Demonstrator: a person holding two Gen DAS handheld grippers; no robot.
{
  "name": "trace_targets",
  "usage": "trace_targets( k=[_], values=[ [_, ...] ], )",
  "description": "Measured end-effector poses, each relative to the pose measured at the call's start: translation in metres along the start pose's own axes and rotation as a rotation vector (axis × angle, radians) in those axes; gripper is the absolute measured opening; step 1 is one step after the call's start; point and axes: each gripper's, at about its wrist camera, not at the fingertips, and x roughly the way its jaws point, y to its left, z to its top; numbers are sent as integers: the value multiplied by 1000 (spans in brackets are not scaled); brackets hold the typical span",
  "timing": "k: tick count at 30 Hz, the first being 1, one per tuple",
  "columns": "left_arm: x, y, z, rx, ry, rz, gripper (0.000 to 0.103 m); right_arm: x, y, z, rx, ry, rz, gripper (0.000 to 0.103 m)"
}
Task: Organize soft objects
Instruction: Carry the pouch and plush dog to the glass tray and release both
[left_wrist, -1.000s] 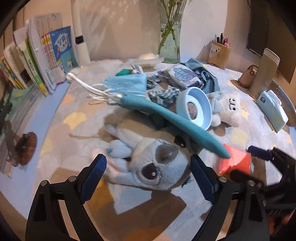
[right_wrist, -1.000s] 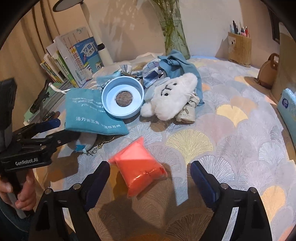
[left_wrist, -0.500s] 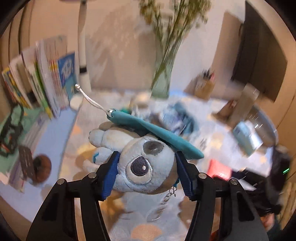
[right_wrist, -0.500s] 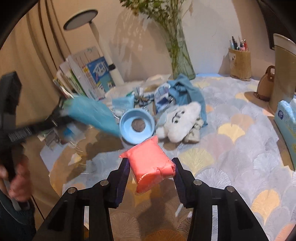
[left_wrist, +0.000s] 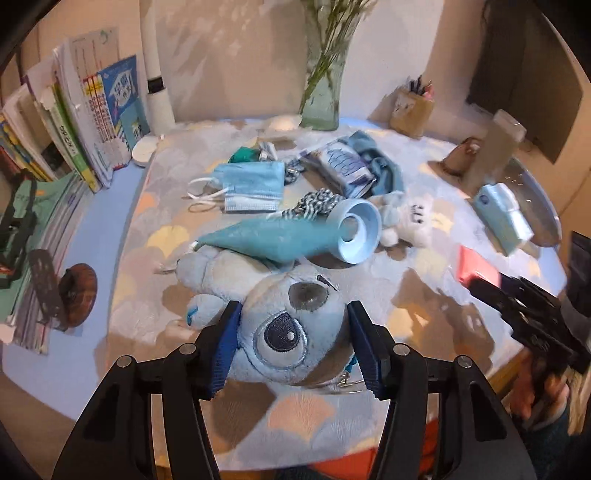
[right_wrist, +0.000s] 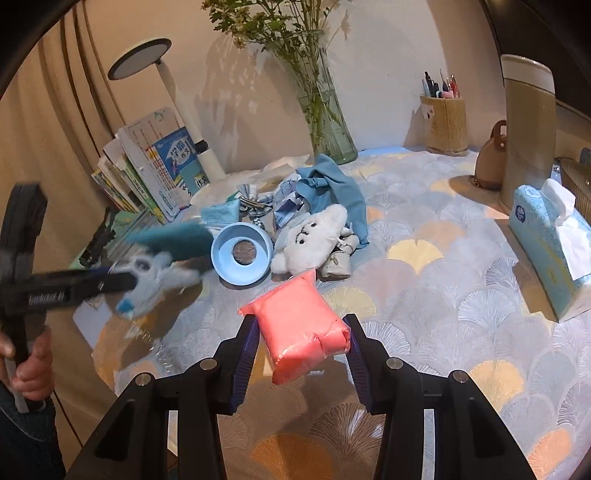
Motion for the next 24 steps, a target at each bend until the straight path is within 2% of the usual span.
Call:
trace_targets(
  k=[6, 7, 9, 10, 13, 16, 20, 24],
  values=[
    [-59, -10, 14, 14, -178, -96, 55, -17, -4, 6, 14, -64, 37, 45],
    [-65, -15, 18, 22, -194, -121, 55, -21, -5, 7, 17, -76, 36, 45],
    [-78, -26, 29, 18, -237, -220, 55, -32, -8, 11, 20, -106, 32, 45],
    [-79, -32, 37, 20, -251, -240, 55, -39, -12, 13, 23, -125, 26, 45],
    [-61, -43, 53, 26, -223, -176, 55, -53, -24, 15, 52, -157, 14, 45],
    [-55, -60, 61, 34, -219, -296, 55, -64, -38, 14, 82, -177, 14, 45],
    [-58, -102, 69, 134, -243, -291, 55, -78, -60, 11, 120, -203, -8, 45],
    [-51, -149, 79, 216, -222, -338, 55, -99, -83, 12, 166, -248, -24, 45]
  ],
)
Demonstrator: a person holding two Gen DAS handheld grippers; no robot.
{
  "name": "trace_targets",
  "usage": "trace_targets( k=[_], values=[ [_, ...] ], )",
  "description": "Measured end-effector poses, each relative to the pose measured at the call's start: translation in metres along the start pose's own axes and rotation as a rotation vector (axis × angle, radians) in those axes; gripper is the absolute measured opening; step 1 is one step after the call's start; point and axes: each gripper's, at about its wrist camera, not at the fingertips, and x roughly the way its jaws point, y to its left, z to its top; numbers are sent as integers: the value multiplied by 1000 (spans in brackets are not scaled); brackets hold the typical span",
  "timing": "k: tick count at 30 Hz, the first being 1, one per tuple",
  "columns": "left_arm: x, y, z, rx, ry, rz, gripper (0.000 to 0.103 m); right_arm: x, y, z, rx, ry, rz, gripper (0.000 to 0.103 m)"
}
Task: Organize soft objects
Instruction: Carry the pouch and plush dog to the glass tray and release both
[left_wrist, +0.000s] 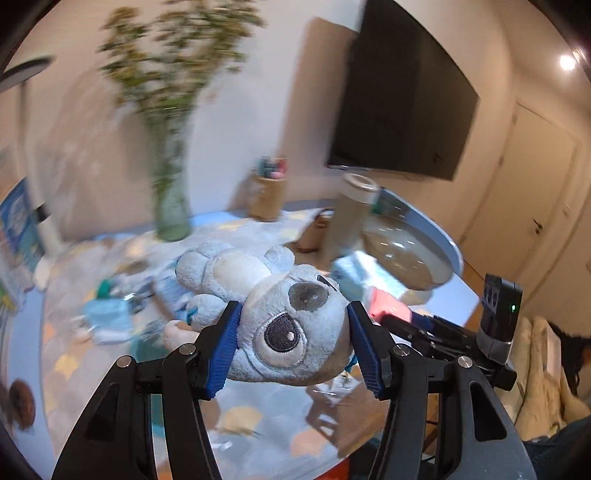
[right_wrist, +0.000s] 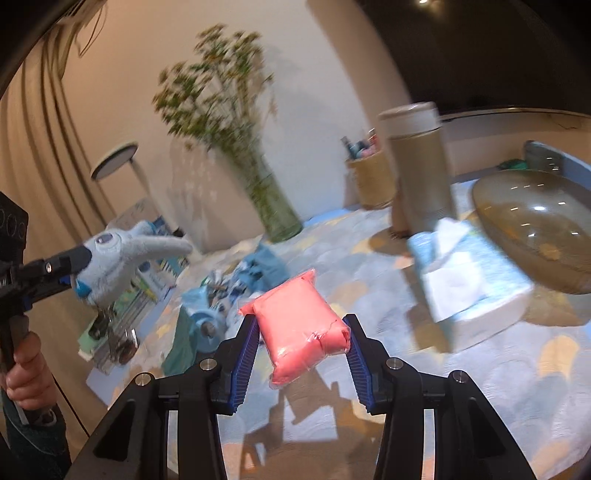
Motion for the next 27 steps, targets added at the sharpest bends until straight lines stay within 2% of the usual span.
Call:
trace_targets(
  k=[4, 9, 10, 14, 17, 22, 23, 24, 26, 27],
  values=[
    [38, -50, 23, 80, 25, -75, 55, -32, -28, 18, 25, -78, -58, 45],
    [90, -127, 57, 229, 26, -131, 55, -58, -79, 45, 71, -137, -237, 45],
    [103, -141, 64, 251, 31, -161, 55, -63, -96, 52, 99, -142, -268, 45],
    [141, -178, 80, 308, 37, -221, 55, -70, -146, 70, 179, -152, -359, 45],
    [180, -204, 87, 338, 63, -247, 55, -67, -179, 80, 247, -128, -431, 45],
    [231, -220, 89, 333, 108, -246, 59, -58, -225, 83, 376, -72, -470, 45],
    [241, -222, 88, 341, 113, -253, 59, -57, -230, 83, 397, -64, -472, 48],
    [246, -222, 87, 344, 112, -255, 62, -54, -235, 83, 419, -54, -473, 59],
    [253, -222, 87, 333, 107, -249, 72, -55, -242, 79, 471, -51, -470, 73],
    [254, -224, 88, 324, 110, -255, 74, -58, -245, 77, 487, -61, -470, 73]
  ],
)
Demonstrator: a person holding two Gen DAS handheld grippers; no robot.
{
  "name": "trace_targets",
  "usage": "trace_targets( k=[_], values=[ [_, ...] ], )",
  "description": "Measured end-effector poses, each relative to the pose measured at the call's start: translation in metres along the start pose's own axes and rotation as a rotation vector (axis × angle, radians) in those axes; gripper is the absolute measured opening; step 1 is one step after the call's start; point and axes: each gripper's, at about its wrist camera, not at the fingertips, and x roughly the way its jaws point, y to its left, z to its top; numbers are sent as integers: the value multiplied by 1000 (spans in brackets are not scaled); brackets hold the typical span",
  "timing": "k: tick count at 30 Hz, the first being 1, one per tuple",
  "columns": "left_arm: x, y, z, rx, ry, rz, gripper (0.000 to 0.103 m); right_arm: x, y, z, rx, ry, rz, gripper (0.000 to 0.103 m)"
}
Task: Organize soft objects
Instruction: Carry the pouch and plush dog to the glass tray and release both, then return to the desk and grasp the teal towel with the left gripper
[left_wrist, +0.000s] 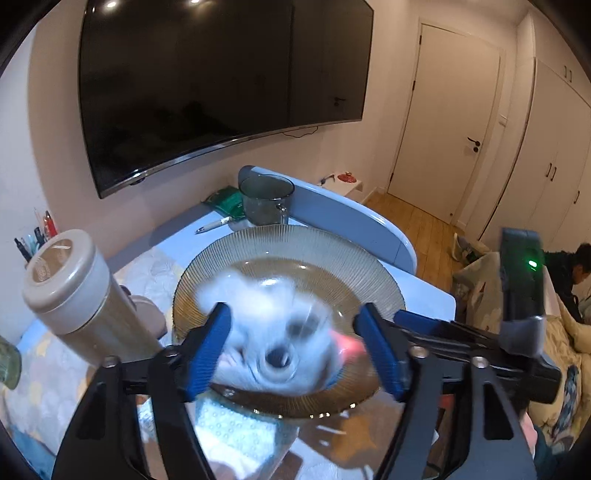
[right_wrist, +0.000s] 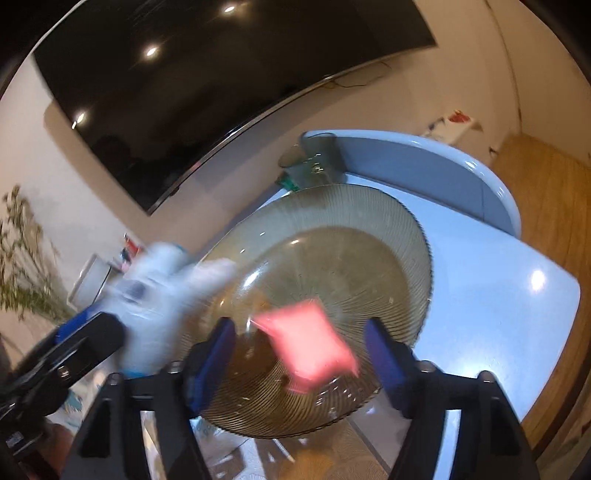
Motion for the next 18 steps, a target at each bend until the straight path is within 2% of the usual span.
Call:
trace_targets(
  k=[4, 8, 15, 18],
  values=[
    [-8, -2, 0, -23, 6, -40, 75, -13, -2, -3, -19, -13, -12, 73],
    [-46, -2, -9, -14, -51, -45, 75, -30, 3, -10, -25, -32, 3, 76],
    [-147, 11, -47, -26, -153, 47, 76, -59, 40, -35, -70, -42, 105, 80],
    [-196, 24, -71, -67, -213, 87, 87, -68, 66, -49, -120, -34, 146, 80]
  ],
)
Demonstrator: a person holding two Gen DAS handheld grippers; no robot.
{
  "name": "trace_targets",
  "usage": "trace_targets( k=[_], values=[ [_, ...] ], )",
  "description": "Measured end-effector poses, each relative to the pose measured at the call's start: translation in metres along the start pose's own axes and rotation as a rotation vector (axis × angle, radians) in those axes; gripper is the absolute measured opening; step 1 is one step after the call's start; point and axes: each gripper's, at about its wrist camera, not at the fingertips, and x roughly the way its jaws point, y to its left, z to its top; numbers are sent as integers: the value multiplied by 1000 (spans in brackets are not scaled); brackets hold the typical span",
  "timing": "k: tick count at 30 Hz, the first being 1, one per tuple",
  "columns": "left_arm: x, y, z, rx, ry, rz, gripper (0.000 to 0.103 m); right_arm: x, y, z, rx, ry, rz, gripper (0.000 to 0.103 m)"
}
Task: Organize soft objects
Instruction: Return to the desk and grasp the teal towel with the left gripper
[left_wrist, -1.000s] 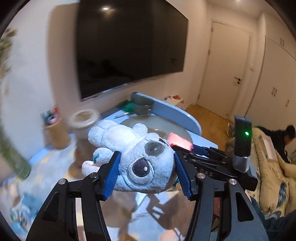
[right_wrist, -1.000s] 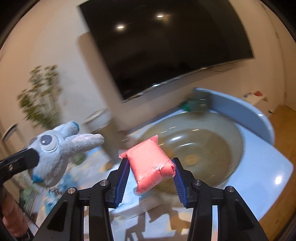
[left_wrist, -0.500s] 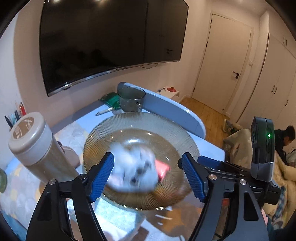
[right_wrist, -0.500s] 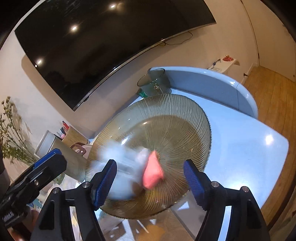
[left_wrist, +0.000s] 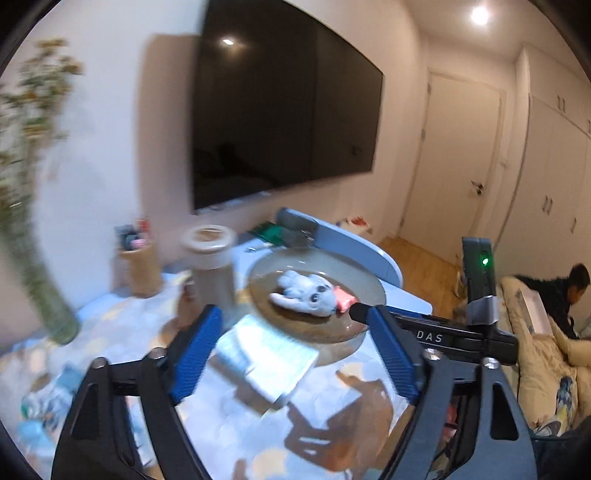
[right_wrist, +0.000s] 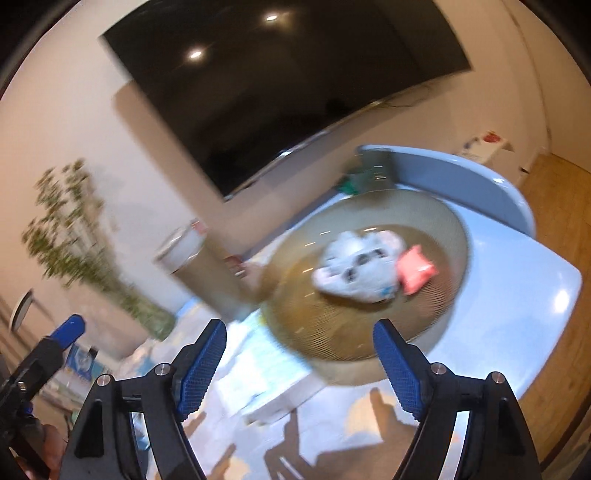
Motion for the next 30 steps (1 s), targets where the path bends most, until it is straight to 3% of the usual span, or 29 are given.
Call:
trace_targets(
  k=[4, 7, 9, 11, 16, 23, 26, 30],
  values=[
    [-71, 31, -17, -56, -99, 92, 89, -6, 52, -20, -114, 14, 56, 80],
    [-126, 65, -40, -133, -155, 225, 94, -4, 93, -40, -199, 44, 98, 81],
    [-151, 85, -57, -183, -179, 306, 102, 2, 120, -56, -255, 76, 137, 81],
    [-170, 111, -84, -248, -182, 377, 102, 12, 148, -76, -311, 112, 175, 81],
    [-169, 174, -153, -390, -78, 554, 102, 55, 201, -137, -450, 193, 238, 81],
    [-134, 248, -244, -498, 47, 709, 102, 123, 216, -186, -512, 258, 199, 81],
    [-126, 265, -265, -536, 84, 713, 102, 137, 214, -191, -530, 249, 146, 81],
    [-129, 270, -269, -557, 76, 638, 102, 149, 206, -191, -526, 276, 120, 81]
  ],
)
